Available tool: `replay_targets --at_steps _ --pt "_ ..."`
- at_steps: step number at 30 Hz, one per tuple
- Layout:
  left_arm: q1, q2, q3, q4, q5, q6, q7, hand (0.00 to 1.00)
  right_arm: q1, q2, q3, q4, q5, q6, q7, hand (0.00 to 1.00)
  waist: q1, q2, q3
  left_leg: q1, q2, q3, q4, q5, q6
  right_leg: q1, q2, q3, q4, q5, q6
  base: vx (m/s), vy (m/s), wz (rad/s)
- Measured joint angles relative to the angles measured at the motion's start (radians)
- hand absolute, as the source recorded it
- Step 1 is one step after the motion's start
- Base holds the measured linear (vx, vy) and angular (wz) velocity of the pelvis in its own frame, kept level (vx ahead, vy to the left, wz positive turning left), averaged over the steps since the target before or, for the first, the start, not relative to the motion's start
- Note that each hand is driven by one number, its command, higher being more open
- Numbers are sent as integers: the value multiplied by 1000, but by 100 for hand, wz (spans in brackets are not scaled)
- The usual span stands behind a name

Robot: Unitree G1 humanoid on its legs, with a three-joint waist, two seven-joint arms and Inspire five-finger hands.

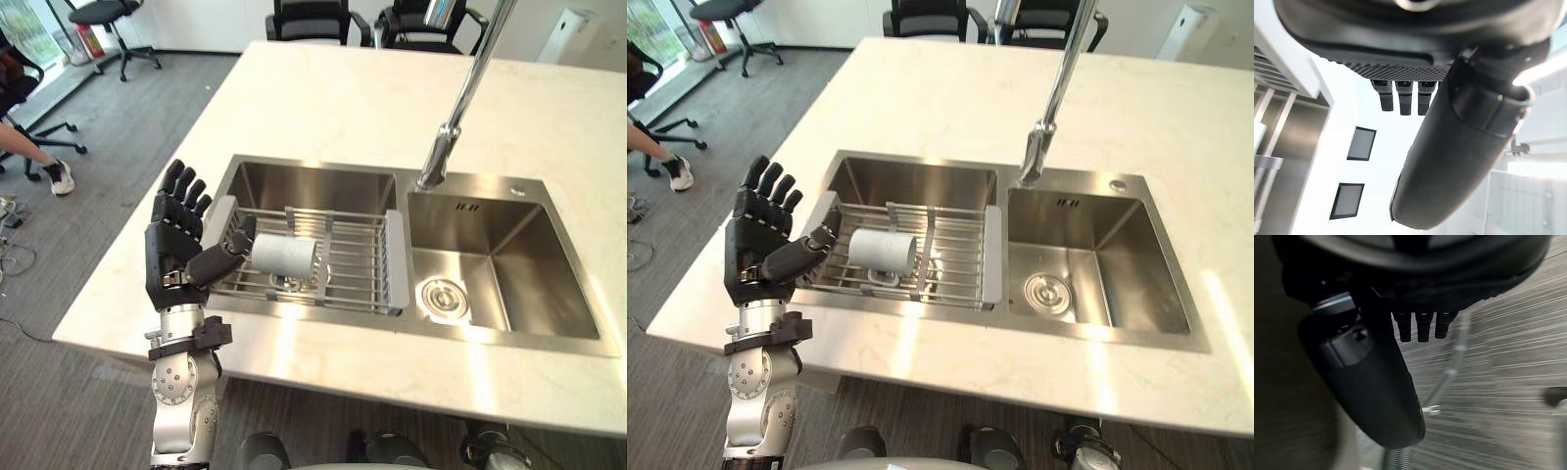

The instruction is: Walk over to the sink, pick up the cup, carry it to the dishwasher, place the cup inside the dishwasher, then close the dishwasher door

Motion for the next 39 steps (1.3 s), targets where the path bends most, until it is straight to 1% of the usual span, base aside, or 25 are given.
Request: replay_targets --at_steps 1,2,3,4,6,7,8,10,11,12,15,18,20,21,26,28,30,34,36,39 --pt "0 24 -3 5 1 0 -1 90 4 1 2 11 0 2 0 90 1 4 -9 2 -36 -10 -173 19 10 3 -10 14 4 -6 24 171 153 -20" --pt "0 33 -7 8 7 1 -3 90 5 -3 2 16 0 2 0 90 0 15 -17 12 -56 -28 -286 74 18 0 -9 19 10 -11 35 173 194 -25" --pt "-1 55 -8 18 40 0 -5 90 1 -4 2 54 0 4 0 90 2 14 -23 27 -78 -55 -373 131 -22 -12 -8 47 29 -28 64 188 194 -13" --pt "-2 97 -19 41 41 3 -7 90 2 10 3 76 0 14 3 90 -2 -11 -29 47 -110 -50 -404 138 -11 -13 -32 83 30 -33 74 154 157 -9" --pt "0 147 -30 64 83 25 -19 90 13 23 4 78 0 15 7 90 -3 -25 -36 53 -132 -38 -417 139 -2 -14 -51 105 23 -34 83 93 106 0" --pt "2 179 -37 66 113 43 -24 90 14 25 4 81 -1 15 11 90 -3 -28 -37 57 -137 -27 -424 140 2 -11 -55 122 5 -24 97 80 130 -14" --pt "2 197 -41 67 123 47 -33 90 12 25 4 83 -2 15 14 90 -2 -29 -37 62 -139 -19 -431 140 4 -8 -55 129 -6 -19 102 48 109 -26" --pt "2 278 -60 67 181 53 -73 90 12 25 4 84 -3 14 26 90 -1 -38 -43 94 -142 11 -473 150 9 -2 -55 154 -38 -2 104 10 54 -33" --pt "2 299 -64 67 201 53 -84 90 13 25 4 86 -3 14 30 90 -1 -42 -47 102 -142 20 -484 153 8 -2 -55 161 -43 0 105 -3 11 -32" --pt "2 340 -74 67 239 53 -109 90 17 25 4 88 -4 14 39 90 -7 -50 -58 112 -143 32 -510 161 7 -4 -55 172 -55 6 104 1 0 -24" --pt "-4 410 -92 67 308 53 -150 90 33 25 4 88 -5 14 53 90 -22 -64 -82 125 -145 52 -564 187 6 -6 -52 188 -92 32 103 39 -9 -19" --pt "-27 424 -95 86 357 53 -165 90 53 24 2 98 -6 14 58 90 -21 -68 -85 137 -149 67 -594 199 7 -5 -52 201 -112 45 103 35 -4 -13" --pt "-47 435 -95 136 385 54 -167 90 52 24 3 129 -13 15 66 90 -23 -67 -86 156 -155 74 -622 210 9 2 -56 205 -121 48 103 13 2 -7" --pt "-53 491 -87 219 469 66 -167 90 48 25 3 167 -22 16 78 90 -21 -77 -97 268 -231 74 -868 334 44 45 -100 202 -234 112 123 0 0 0" --pt "-53 489 -87 219 470 66 -167 90 47 25 3 167 -22 16 78 90 -22 -78 -97 268 -231 74 -868 334 44 45 -100 202 -234 112 123 0 0 0" --pt "-52 472 -87 219 469 67 -167 90 43 25 3 167 -22 17 76 90 -23 -79 -97 271 -231 74 -869 335 44 47 -100 203 -235 112 123 0 0 0" --pt "-49 402 -87 219 466 72 -165 90 32 25 1 167 -22 19 71 90 -25 -81 -97 282 -232 75 -875 336 45 57 -101 203 -237 112 123 0 0 0" --pt "-36 307 -87 219 448 88 -161 90 1 25 -8 167 -21 25 52 90 -38 -82 -97 307 -232 75 -881 337 44 83 -101 200 -244 112 123 0 0 0" --pt "-29 259 -87 219 413 94 -153 90 -23 24 -28 167 -21 31 40 90 -43 -82 -97 318 -232 75 -889 341 44 93 -101 197 -246 112 123 0 0 0" --pt "-23 251 -84 219 407 107 -147 90 -31 16 -41 169 -22 39 22 90 -45 -81 -97 331 -232 72 -891 342 44 107 -101 191 -248 112 123 -14 -5 3"
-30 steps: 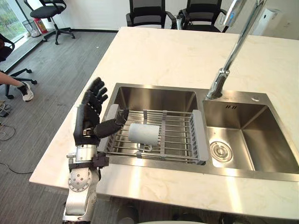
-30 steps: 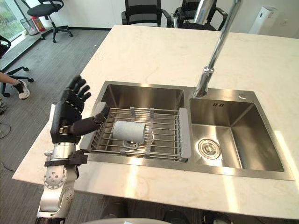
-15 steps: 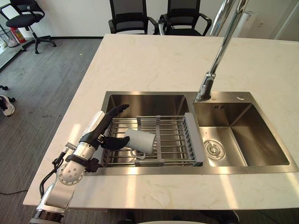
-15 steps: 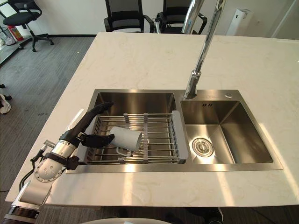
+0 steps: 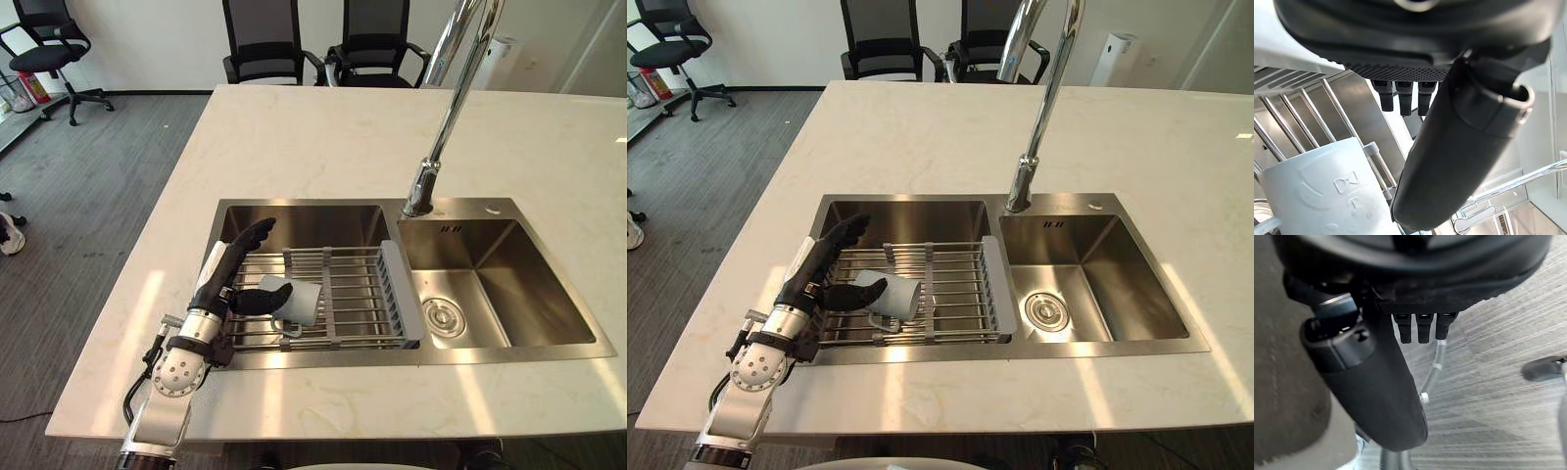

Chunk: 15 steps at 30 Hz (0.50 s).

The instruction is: Walk over to the sink, pick up the cup, carry it to the dishwasher, place the cup inside the dishwasher, then close the dishwasher door

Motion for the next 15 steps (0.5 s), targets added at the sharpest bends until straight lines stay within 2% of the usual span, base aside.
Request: replay_targets --at_steps 6,15 --pt "51 4 20 0 -25 3 -5 90 -1 -13 0 10 -3 8 -1 90 -1 0 0 5 0 -6 0 2 -1 9 -1 -8 -3 1 2 -27 -9 3" --pt "74 81 41 -13 5 3 -41 90 2 -18 2 10 -38 10 13 90 -5 8 5 5 0 -30 0 7 -2 27 -2 -34 -18 2 5 -20 -13 8"
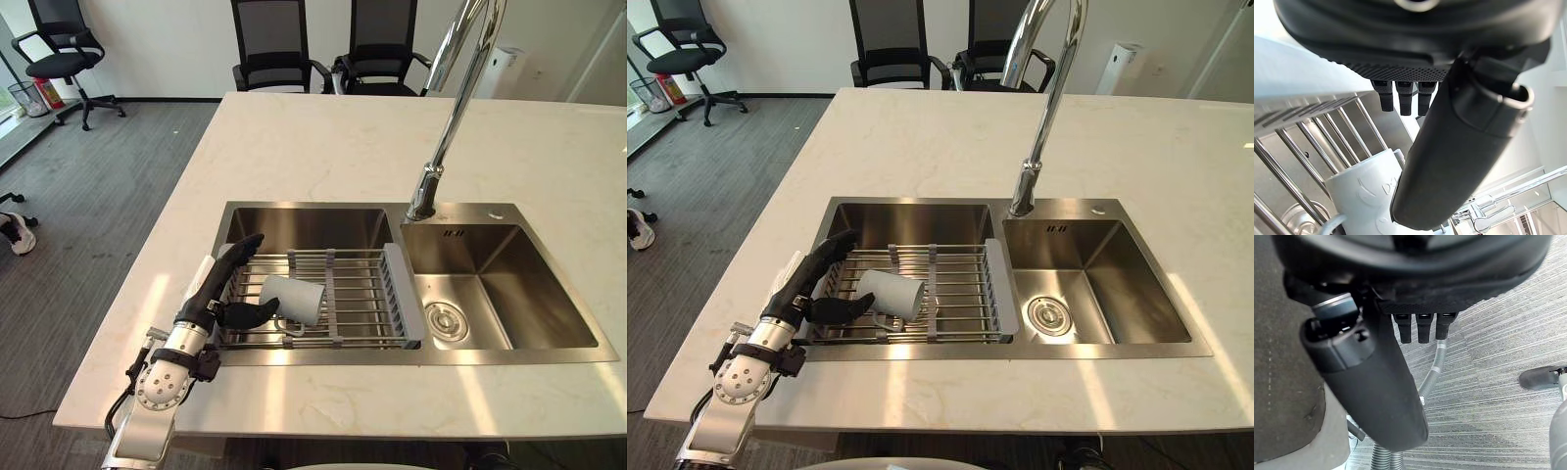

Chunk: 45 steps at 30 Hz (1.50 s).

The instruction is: Walk over to the sink, pick up the cup, carry it to the dishwasher, place the cup inside the dishwasher, then close the dishwasher door

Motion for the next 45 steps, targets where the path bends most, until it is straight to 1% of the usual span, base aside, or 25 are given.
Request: replay_targets --at_steps 6,10,12,15,21,24,28,32,38,39,41,45 --pt "14 55 0 -9 81 -2 -18 90 0 -9 3 0 -2 0 7 90 -2 8 5 -1 0 -2 0 0 0 2 0 -2 -4 1 1 0 0 0" --pt "15 74 -8 -23 148 -6 -19 90 2 -15 14 0 -2 0 9 90 -6 13 8 -2 0 -2 0 0 0 2 0 -3 -5 0 1 0 0 0" --pt "15 93 -21 -48 185 -22 -19 90 4 -15 21 0 -2 0 9 90 -7 14 9 -3 0 -2 0 -1 -1 1 0 -3 -7 0 1 0 0 0" --pt "15 95 -38 -60 215 -43 -19 90 2 -15 22 0 -2 0 9 90 -12 16 10 -5 0 -2 0 -1 -1 1 0 -3 -10 1 2 0 0 0" --pt "7 123 -92 -76 281 -57 -19 90 4 -15 22 0 -2 -2 8 90 -23 26 14 -7 1 1 0 -2 -3 -1 2 0 -13 2 4 0 0 0" --pt "0 126 -122 -76 298 -60 -18 90 6 -15 23 0 -2 -2 8 90 -24 30 13 -10 2 2 0 -2 -3 -4 2 1 -13 3 4 0 0 0" --pt "-16 133 -135 -75 336 -61 -19 90 4 -17 41 0 -2 -3 9 90 -24 31 12 -14 3 8 0 -3 -4 -12 3 8 -13 4 5 0 0 -4" --pt "-28 166 -165 -49 366 -64 -19 90 4 -18 41 0 -2 -3 10 90 -25 37 12 -20 3 28 0 -6 -4 -27 3 27 -15 8 7 -1 3 -12" --pt "-104 168 -177 59 371 -67 -18 90 9 -18 41 -1 -1 -3 10 90 -29 42 10 -29 3 34 0 -8 -4 -38 3 33 -20 12 8 1 -2 -3" --pt "-111 168 -175 69 371 -67 -17 30 9 -19 41 0 -1 -3 10 90 -30 43 9 -31 3 36 0 -8 -4 -41 3 35 -21 13 9 -6 -7 -7" --pt "-135 168 -172 108 371 -64 -18 30 7 -22 41 -2 -1 -3 13 90 -33 51 5 -37 2 43 0 -8 -3 -47 3 42 -25 20 10 -4 -4 -9" --pt "-149 169 -150 155 366 -51 -17 30 4 -23 41 -5 -1 -3 20 90 -46 53 3 -40 3 49 0 -8 -3 -48 4 47 -38 30 10 -16 -12 -6"
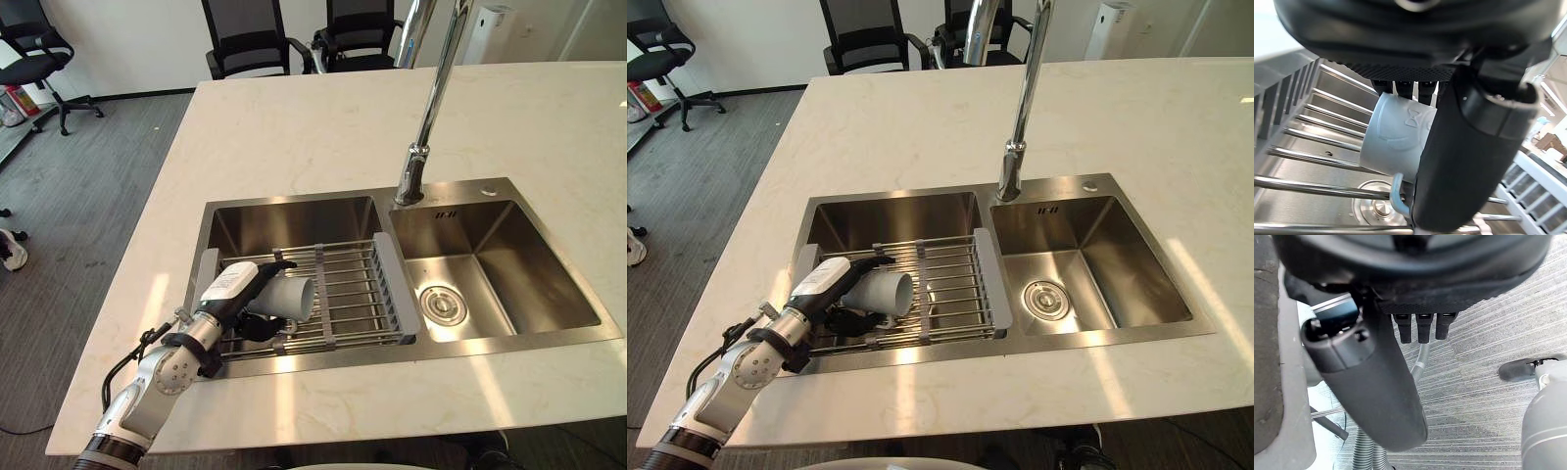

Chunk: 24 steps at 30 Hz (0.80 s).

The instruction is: Walk over to the sink, pick up the cup, carry it to the dishwasher, place the cup inside the dishwasher, then close the dishwasher door

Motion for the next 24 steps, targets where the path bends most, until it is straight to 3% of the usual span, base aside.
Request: replay_targets --at_steps 8,13,19,22,24 --pt "-24 7 20 24 -47 29 -2 30 7 -2 0 -1 1 0 1 90 -3 0 0 -10 1 8 0 0 0 -8 0 8 -12 11 1 -11 -5 -3" --pt "-24 -38 30 -14 -105 49 0 30 4 0 -1 -1 4 0 -1 90 -1 -2 1 -10 0 8 0 0 0 -8 0 7 -12 11 1 0 0 0" --pt "-13 -150 39 -153 -223 52 43 30 -1 16 -3 0 5 0 -3 90 1 -3 1 -6 0 7 0 0 1 -4 0 7 -8 12 1 0 0 0" --pt "2 -266 84 -261 -357 48 77 30 1 37 -32 2 11 0 -5 90 2 -6 2 6 1 15 0 0 1 1 1 17 -5 12 1 -27 -13 -7" --pt "7 -297 96 -291 -406 45 91 30 2 40 -37 3 13 0 -6 90 4 -7 3 13 2 22 0 -2 0 5 2 26 -4 12 1 -21 -8 -13"
